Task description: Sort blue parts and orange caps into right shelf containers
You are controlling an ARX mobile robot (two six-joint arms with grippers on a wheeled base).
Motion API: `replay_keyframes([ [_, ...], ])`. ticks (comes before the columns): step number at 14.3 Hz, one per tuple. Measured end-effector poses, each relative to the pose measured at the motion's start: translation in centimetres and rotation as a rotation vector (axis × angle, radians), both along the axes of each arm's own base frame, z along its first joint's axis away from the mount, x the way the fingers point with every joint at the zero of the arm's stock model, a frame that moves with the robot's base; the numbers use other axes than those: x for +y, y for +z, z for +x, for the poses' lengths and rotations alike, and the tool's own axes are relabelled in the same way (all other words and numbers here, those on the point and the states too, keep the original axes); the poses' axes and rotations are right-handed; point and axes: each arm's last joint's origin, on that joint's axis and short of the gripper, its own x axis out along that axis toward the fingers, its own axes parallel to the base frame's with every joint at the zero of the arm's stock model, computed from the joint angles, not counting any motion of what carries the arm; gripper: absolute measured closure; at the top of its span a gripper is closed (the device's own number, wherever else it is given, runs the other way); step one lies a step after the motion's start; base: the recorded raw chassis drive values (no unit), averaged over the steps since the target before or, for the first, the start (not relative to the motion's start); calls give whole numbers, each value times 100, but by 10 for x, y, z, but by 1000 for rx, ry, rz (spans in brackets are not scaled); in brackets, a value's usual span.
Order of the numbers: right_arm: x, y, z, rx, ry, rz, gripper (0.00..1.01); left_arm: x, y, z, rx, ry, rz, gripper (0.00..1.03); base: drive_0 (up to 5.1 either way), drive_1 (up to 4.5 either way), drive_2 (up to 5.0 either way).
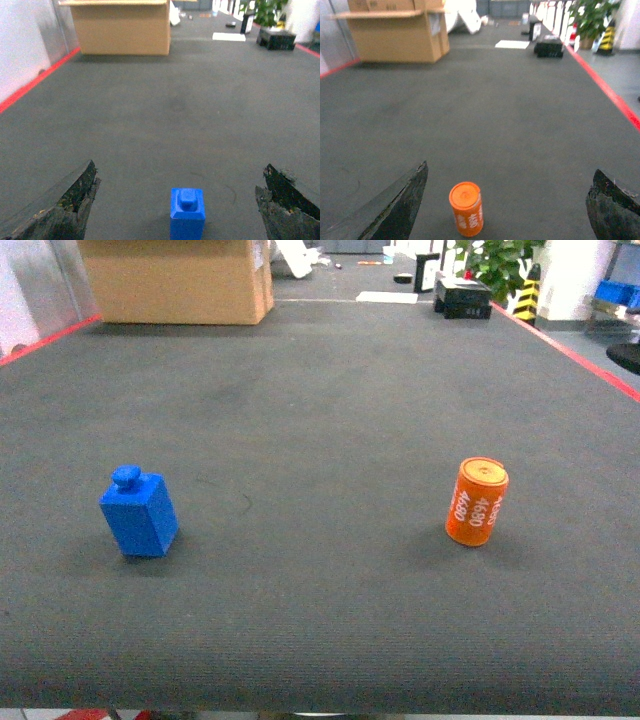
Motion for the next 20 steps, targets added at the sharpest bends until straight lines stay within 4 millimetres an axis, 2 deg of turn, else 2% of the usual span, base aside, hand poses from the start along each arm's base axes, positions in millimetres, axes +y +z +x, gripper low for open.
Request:
replay_keyframes([
  [1, 10, -10, 26, 82, 31, -16, 3, -4, -10, 22, 67, -10, 11, 5, 0, 0, 0],
  [3, 25, -29, 67, 186, 59, -34, 3, -13, -32, 51, 173, -35, 17, 5, 0, 0, 0],
  [6, 35, -49, 105, 259, 72, -37, 3, -18, -54, 78, 251, -46, 7, 5, 0, 0, 0],
  [11, 42, -67, 134, 314, 86, -34, 3, -14, -78, 103, 322, -33, -17, 5, 0, 0, 0],
  [15, 44, -85, 145, 346, 97, -34, 3, -14, -89, 114, 353, -35, -25, 5, 0, 0, 0],
  [20, 46, -92, 151, 366, 97, -38, 3, -15, -94, 120, 374, -31, -25, 5, 0, 0, 0],
])
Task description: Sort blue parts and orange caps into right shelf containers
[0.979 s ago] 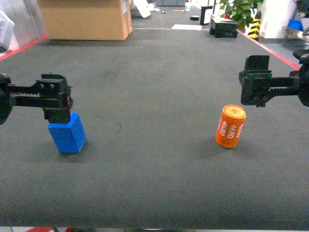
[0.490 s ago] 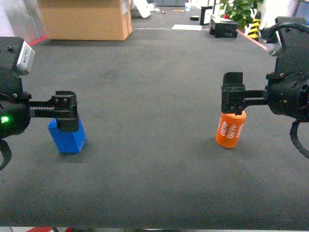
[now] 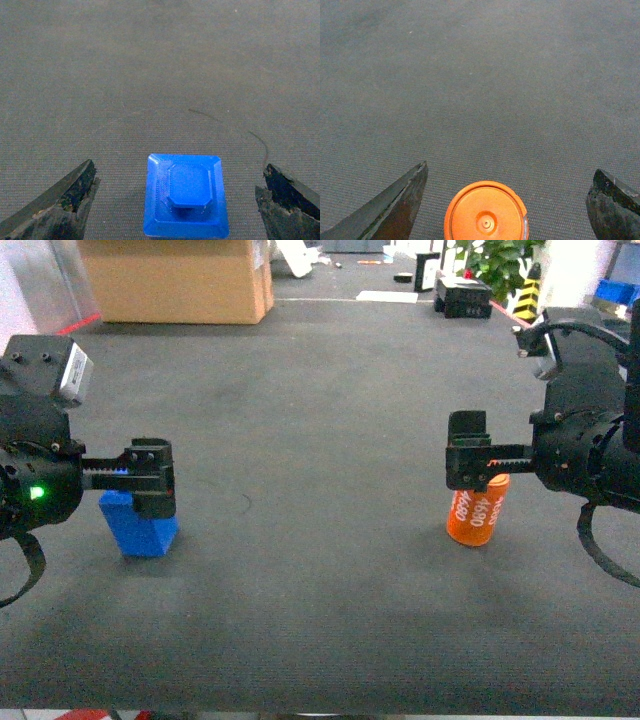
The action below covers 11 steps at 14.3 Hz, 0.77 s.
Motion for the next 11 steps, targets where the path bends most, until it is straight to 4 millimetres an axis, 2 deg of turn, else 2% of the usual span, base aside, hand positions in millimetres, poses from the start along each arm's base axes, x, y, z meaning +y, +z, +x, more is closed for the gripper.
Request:
replay_keyframes([
  [2, 1, -8, 5, 21, 2, -4, 3, -2, -4, 3, 17, -2, -3, 5, 0, 0, 0],
  [5, 4, -42, 12, 101, 15, -11, 3, -3, -37, 14, 114, 8, 13, 5, 0, 0, 0],
  [8, 8, -50, 13, 121, 4, -16, 3, -4, -45, 20, 137, 17, 22, 5, 0, 0, 0],
  [9, 9, -52, 12, 135, 4, -17, 6, -4, -46, 20, 140, 18, 23, 5, 0, 0, 0],
  [10, 11, -53, 12, 142, 6, -20, 15, -4, -45, 21, 144, 18, 22, 9, 0, 0, 0],
  [11, 10, -53, 13, 142, 0, -28, 24, -5, -44, 22, 139, 20, 16, 18, 0, 0, 0],
])
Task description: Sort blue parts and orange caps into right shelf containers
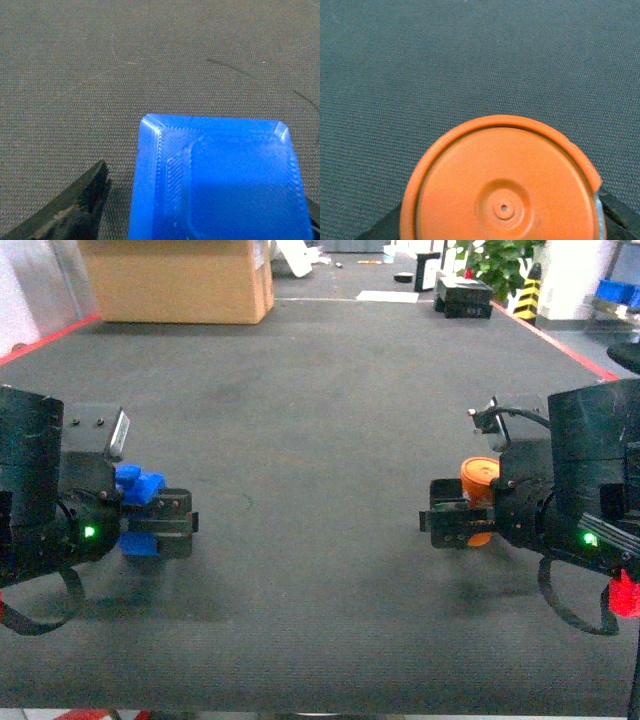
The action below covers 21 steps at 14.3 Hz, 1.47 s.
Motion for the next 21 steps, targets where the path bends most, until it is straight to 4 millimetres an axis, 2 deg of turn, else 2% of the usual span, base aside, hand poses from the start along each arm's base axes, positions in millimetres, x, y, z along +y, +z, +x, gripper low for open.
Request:
replay_keyframes([
  [3, 0, 0, 0, -11, -5, -17, 53, -2, 0, 0, 2, -6, -8, 46, 0, 0, 0],
  [4, 0, 1, 1, -15, -5, -16, 56, -2, 0, 0, 2, -5, -12, 55, 0, 0, 0],
  [5, 0, 1, 1, -19, -6, -16, 56, -2, 1, 1, -3, -4, -15, 58, 0, 0, 0],
  [8, -1, 4, -2, -64, -10, -5, 56, 0, 5, -3, -66, 14, -26, 59, 0, 0, 0],
  [10, -5, 22, -15, -164, -38, 18, 56, 3, 25, -18, -184, 45, -58, 59, 0, 0, 0],
  [12, -9, 58, -29, -308, -65, 48, 56, 8, 62, -36, -354, 82, -79, 59, 0, 0, 0],
  [14, -16, 88, -54, -426, -86, 49, 56, 11, 92, -63, -495, 106, -78, 59, 0, 0, 0],
  [18, -24, 125, -124, -601, -139, 2, 56, 10, 135, -130, -739, 109, -81, 59, 0, 0, 0],
  [19, -26, 131, -142, -639, -160, 2, 56, 8, 142, -147, -779, 115, -70, 59, 0, 0, 0],
  [21, -31, 130, -166, -634, -182, -3, 56, 3, 146, -169, -822, 114, -47, 59, 0, 0, 0],
])
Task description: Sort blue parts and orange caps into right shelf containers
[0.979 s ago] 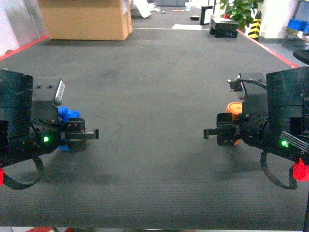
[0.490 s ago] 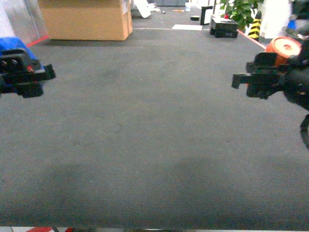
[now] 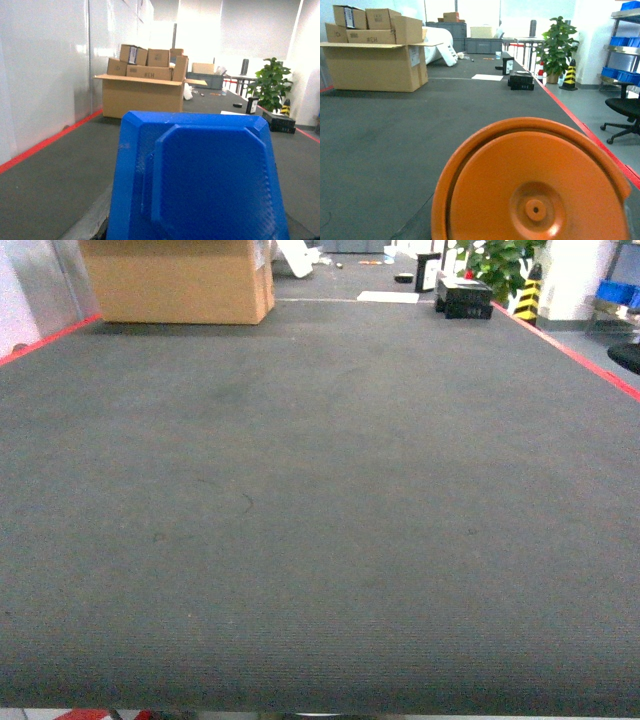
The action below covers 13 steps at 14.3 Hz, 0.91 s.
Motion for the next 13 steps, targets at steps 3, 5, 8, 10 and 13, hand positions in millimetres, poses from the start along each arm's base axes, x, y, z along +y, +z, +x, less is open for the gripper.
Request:
replay_keyframes([
  [3, 1, 0, -12, 15, 11, -24, 56, -1, 3, -4, -13, 18, 34, 59, 0, 0, 0],
  [5, -4, -4, -16, 117, 22, -44, 56, 3, 2, -3, 125, -43, 70, 59, 0, 0, 0],
  [8, -28, -14, -40, 138, -1, -30, 56, 20, -17, -27, 258, -87, 67, 59, 0, 0, 0],
  [10, -38, -20, -53, 144, 7, -31, 56, 27, -30, -36, 287, -91, 61, 59, 0, 0, 0],
  [13, -47, -25, -68, 137, 5, -26, 56, 34, -34, -48, 261, -92, 58, 59, 0, 0, 0],
])
